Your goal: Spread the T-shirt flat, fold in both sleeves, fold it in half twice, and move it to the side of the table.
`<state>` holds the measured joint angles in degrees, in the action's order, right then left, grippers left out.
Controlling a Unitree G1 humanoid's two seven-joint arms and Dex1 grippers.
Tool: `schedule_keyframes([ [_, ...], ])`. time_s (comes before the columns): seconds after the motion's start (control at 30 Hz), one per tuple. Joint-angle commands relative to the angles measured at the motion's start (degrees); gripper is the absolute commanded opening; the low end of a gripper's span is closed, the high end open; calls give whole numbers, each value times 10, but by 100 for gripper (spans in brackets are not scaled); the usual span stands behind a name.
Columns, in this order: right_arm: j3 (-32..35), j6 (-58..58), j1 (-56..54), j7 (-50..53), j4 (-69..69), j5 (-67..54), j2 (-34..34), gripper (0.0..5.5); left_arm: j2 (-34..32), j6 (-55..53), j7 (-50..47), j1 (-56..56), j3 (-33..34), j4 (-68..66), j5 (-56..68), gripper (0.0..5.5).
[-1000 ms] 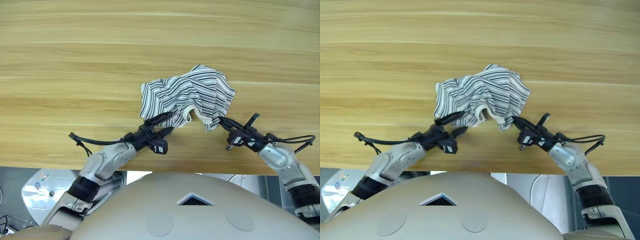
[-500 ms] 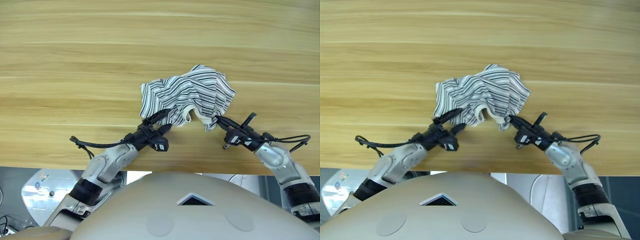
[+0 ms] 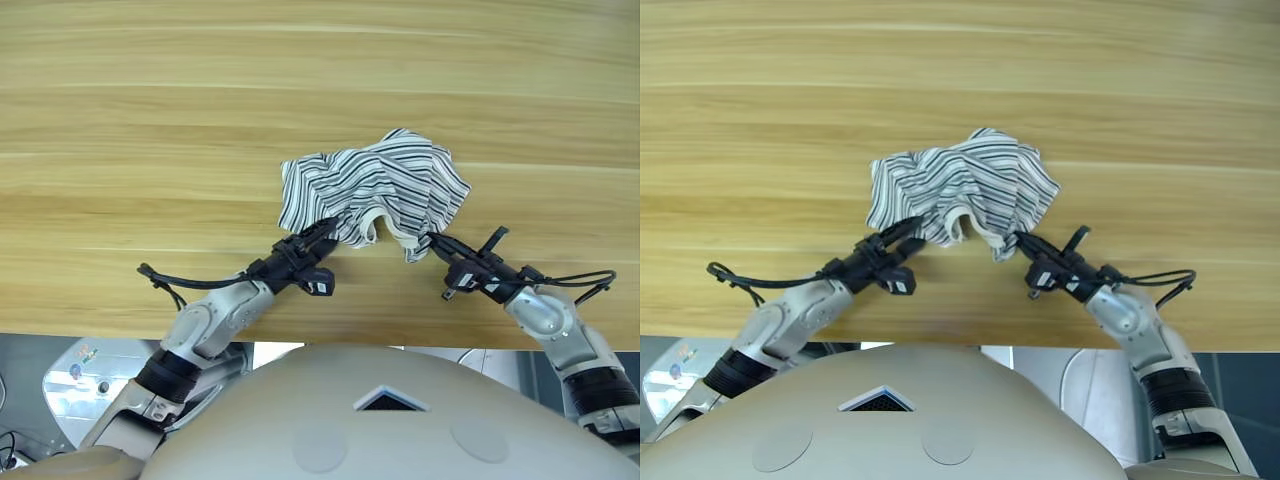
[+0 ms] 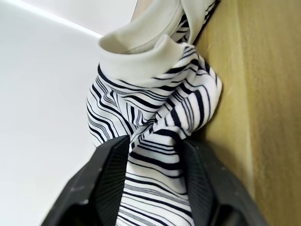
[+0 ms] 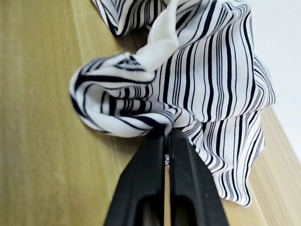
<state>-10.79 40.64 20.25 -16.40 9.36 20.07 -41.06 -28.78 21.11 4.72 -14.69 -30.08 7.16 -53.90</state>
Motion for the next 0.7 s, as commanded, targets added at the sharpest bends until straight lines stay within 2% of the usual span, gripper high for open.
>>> schedule_keyframes([
  [0.03, -8, -10, 0, -10, 13, 15, 1, 0, -30, -24, 21, -26, -14, -57, -26, 152],
  [0.33, -8, -11, -1, -11, 11, 14, -1, 0, -33, -27, 6, -23, -16, -58, -23, 83],
  [0.7, 24, -5, -10, -24, -14, -20, -20, 0, -62, -15, -1, -12, 67, -45, 63, 2],
])
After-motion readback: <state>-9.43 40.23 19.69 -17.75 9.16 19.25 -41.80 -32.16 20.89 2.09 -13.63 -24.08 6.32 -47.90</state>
